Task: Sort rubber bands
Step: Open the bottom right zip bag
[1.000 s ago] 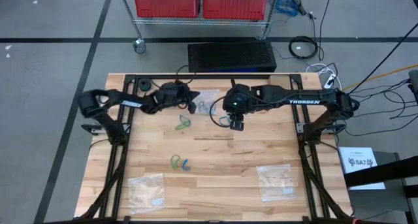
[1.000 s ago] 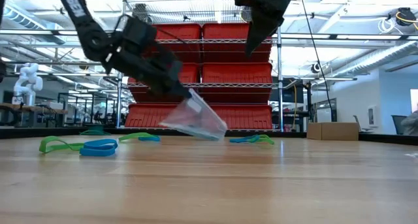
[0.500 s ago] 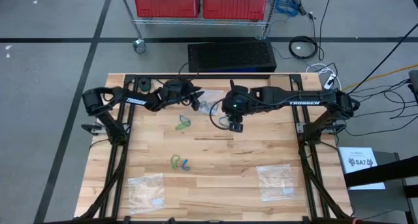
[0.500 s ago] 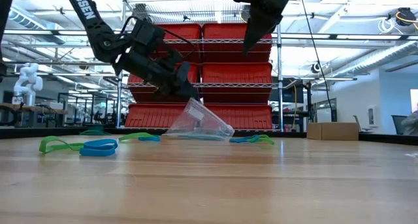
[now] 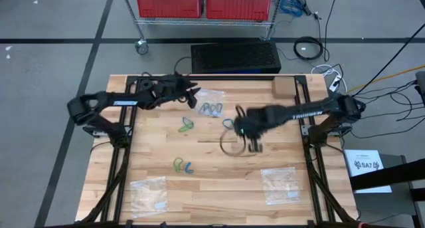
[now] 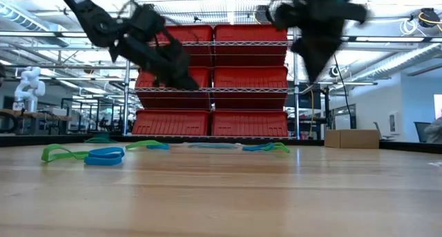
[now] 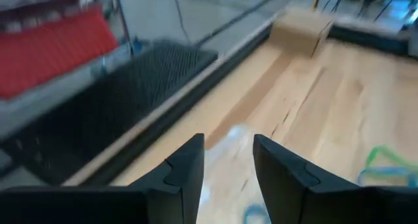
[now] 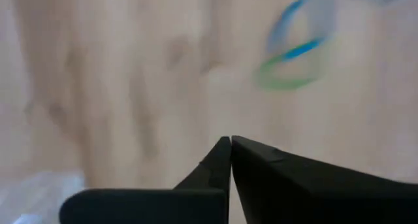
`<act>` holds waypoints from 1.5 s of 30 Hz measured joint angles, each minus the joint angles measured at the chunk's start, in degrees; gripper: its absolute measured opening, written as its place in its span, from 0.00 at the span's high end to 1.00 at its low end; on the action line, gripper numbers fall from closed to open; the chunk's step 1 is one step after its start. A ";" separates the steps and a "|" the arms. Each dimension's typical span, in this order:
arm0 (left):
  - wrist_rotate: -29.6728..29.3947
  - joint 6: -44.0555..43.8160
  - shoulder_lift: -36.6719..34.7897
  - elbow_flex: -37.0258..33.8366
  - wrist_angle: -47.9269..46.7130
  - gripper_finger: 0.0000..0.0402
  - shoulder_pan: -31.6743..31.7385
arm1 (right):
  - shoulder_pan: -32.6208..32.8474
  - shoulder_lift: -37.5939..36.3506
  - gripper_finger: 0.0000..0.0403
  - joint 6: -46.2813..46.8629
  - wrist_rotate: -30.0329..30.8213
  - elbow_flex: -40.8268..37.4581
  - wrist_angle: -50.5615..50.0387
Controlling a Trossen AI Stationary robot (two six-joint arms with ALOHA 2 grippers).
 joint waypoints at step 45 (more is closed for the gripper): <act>6.95 7.37 -9.85 -0.10 -1.05 0.66 -7.02 | 1.30 0.14 1.00 -3.89 -12.60 -15.57 24.94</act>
